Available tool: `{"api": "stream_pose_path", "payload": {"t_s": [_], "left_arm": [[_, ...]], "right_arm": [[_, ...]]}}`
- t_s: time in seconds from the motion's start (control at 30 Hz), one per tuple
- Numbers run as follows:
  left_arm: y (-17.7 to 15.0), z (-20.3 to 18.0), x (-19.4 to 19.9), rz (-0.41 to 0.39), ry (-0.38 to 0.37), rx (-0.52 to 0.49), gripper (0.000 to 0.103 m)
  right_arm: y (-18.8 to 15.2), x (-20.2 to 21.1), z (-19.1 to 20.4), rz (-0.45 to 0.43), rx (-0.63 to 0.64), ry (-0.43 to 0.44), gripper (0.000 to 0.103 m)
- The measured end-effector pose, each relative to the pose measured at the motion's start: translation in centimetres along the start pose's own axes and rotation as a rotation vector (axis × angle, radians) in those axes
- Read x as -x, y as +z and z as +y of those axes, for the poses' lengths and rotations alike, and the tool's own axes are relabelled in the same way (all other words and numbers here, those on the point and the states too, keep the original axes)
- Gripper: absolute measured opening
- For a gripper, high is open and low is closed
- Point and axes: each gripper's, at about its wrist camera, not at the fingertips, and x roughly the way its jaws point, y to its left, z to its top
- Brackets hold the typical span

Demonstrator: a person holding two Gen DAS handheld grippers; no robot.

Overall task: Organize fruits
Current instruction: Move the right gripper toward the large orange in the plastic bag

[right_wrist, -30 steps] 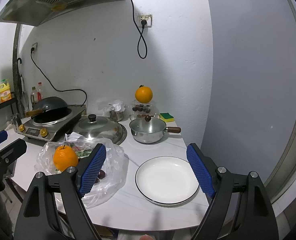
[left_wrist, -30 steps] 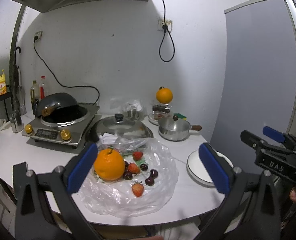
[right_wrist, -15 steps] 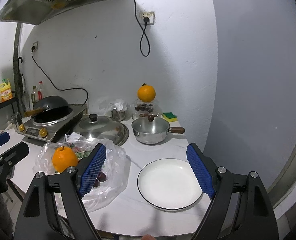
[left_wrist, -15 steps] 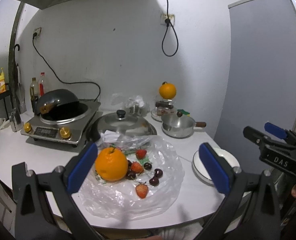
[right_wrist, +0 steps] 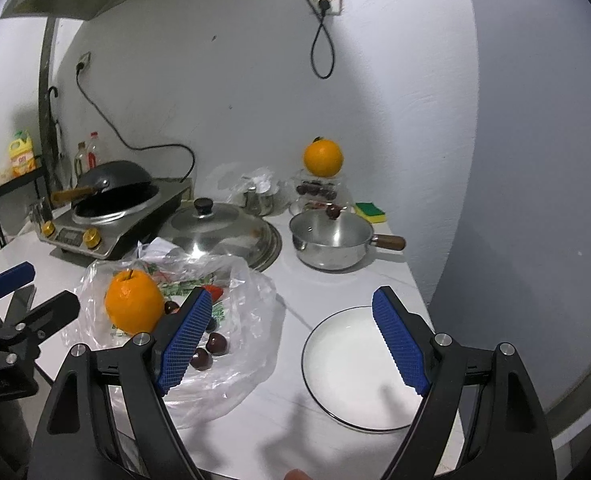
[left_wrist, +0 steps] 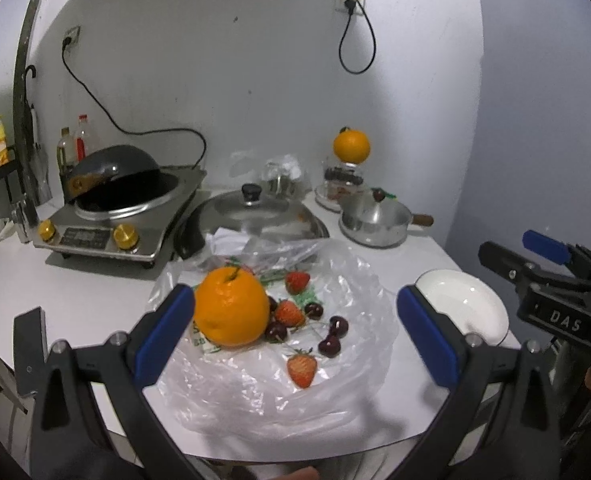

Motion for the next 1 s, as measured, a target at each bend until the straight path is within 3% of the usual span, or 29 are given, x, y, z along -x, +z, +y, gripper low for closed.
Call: {"api": "stream_pose_path", "payload": {"t_s": [0.4, 1.0], "left_arm": [[-0.4, 3.0, -3.1, 0.048, 0.033, 0.023, 0.102], [-0.8, 9.1, -5.2, 0.069, 0.074, 0.082, 0.102]], "right_arm": [[0.2, -3.8, 1.8, 0.053, 0.023, 0.056, 0.085], [1.0, -9.2, 7.9, 0.113, 0.087, 0.169, 0.085]]}}
